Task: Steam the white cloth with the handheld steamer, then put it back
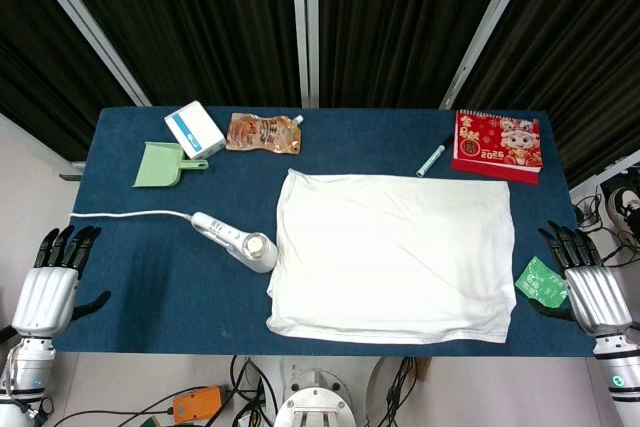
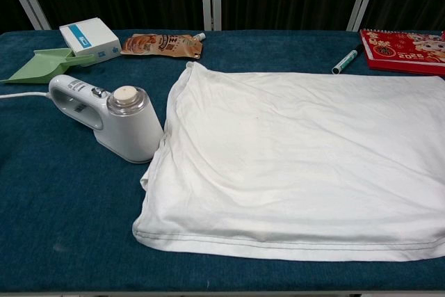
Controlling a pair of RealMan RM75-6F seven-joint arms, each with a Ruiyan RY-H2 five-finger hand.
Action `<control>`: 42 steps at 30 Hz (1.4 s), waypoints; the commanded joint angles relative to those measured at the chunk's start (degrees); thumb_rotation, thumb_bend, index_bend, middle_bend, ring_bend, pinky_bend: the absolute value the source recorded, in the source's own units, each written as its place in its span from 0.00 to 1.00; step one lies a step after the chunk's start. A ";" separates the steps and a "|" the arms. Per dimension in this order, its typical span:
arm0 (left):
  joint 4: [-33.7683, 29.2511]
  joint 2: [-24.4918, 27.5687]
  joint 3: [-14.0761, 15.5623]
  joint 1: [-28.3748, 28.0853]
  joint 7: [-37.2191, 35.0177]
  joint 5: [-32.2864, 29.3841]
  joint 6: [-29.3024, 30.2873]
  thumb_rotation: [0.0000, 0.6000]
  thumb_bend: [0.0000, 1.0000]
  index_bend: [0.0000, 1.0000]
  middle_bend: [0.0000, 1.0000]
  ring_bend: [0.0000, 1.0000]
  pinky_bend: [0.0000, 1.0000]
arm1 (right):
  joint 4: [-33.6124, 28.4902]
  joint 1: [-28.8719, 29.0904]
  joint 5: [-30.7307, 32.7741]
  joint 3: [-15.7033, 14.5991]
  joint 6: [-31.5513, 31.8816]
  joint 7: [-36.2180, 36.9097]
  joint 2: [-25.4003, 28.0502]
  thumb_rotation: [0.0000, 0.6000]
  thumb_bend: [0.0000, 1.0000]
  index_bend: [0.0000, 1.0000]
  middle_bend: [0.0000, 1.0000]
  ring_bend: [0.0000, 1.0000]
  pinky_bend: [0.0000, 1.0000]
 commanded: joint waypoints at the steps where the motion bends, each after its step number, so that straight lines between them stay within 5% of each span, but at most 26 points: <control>1: -0.56 0.12 -0.33 -0.47 0.61 -0.20 -0.66 1.00 0.10 0.09 0.11 0.03 0.00 | 0.04 0.24 0.30 0.04 -0.56 -0.03 -0.02 1.00 0.05 0.00 0.01 0.00 0.06; 12: -4.88 2.39 -3.61 -7.89 5.75 2.09 -7.96 1.00 0.10 0.13 0.14 0.05 0.00 | 0.41 1.66 0.36 -0.10 -3.13 0.08 -0.57 1.00 0.05 0.00 0.01 0.00 0.06; 17: -8.20 3.64 -6.84 -16.22 12.51 -0.24 -19.25 1.00 0.10 0.14 0.14 0.05 0.00 | 0.02 2.20 0.21 -0.05 -3.67 -0.47 -0.57 1.00 0.05 0.00 0.01 0.00 0.06; 24: -9.74 2.67 -10.29 -26.79 22.89 -11.70 -34.76 1.00 0.10 0.14 0.16 0.06 0.00 | 0.12 2.29 1.10 -0.51 -5.04 -0.60 -0.87 1.00 0.05 0.00 0.01 0.00 0.06; 30: -11.69 0.61 -9.85 -31.68 32.38 -21.82 -38.66 1.00 0.10 0.18 0.20 0.10 0.00 | 1.18 3.64 0.97 -2.67 -10.28 -0.69 -1.91 1.00 0.05 0.00 0.02 0.00 0.06; 42: -11.46 -3.61 -6.02 -39.32 44.69 -35.11 -38.75 1.00 0.10 0.30 0.32 0.20 0.00 | 2.77 4.02 1.47 -2.65 -10.76 0.83 -2.97 1.00 0.05 0.00 0.02 0.00 0.06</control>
